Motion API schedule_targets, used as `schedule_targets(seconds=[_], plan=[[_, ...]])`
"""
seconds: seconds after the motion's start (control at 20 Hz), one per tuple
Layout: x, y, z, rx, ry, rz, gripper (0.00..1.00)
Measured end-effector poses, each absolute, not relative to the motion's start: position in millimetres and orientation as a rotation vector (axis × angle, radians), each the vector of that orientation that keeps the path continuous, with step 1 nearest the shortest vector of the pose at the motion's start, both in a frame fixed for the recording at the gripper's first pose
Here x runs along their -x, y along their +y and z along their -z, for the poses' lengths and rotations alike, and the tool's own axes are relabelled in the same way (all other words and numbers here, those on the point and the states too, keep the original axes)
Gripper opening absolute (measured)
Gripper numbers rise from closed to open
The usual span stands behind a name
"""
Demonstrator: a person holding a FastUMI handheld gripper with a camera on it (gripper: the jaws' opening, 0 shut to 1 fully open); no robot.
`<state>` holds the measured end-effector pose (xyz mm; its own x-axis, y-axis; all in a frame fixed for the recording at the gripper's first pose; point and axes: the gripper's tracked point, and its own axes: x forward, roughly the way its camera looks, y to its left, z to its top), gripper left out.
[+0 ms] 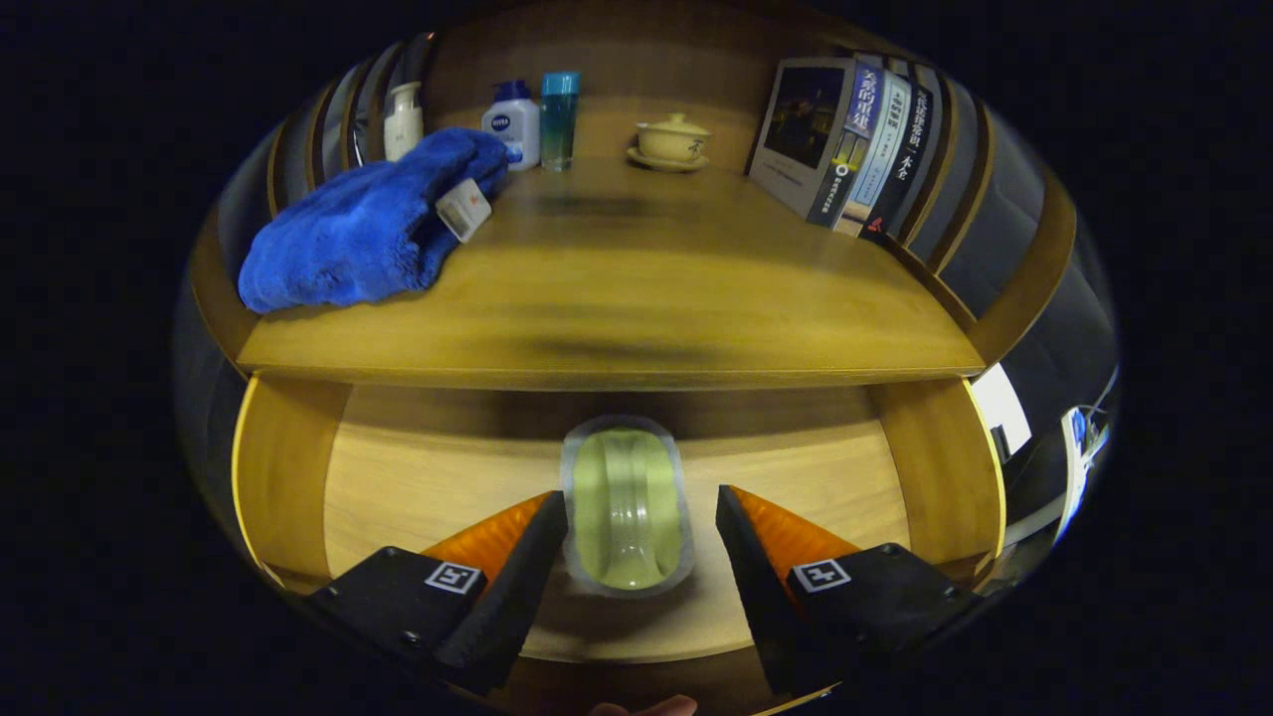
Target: Pull open the drawer, take out the items inside it, and place them on the countertop above the cabinet.
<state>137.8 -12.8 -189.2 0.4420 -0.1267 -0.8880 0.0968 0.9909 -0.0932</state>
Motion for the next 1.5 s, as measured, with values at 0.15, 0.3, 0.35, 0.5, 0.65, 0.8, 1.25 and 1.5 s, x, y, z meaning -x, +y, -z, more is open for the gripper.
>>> schedule_targets(seconds=[0.15, 0.3, 0.35, 0.5, 0.65, 0.8, 1.25, 1.5], plan=[[-142.1, -16.4, 193.4, 0.004, 1.142, 0.151, 0.98], [-140.1, -16.6, 204.2, -0.033, 1.183, 0.143, 0.82], [-143.5, -8.9, 203.1, -0.057, 1.165, 0.113, 0.68], [-140.8, -14.5, 204.6, -0.017, 1.159, 0.145, 0.26], [-135.6, -11.5, 202.2, -0.004, 1.157, 0.142, 0.23], [-131.7, -14.1, 191.1, 0.007, 1.127, 0.158, 0.23], [-117.9, -54.9, 70.2, 0.027, 0.827, 0.279, 0.23], [-132.5, -77.6, 12.7, 0.007, 0.703, 0.325, 0.23]])
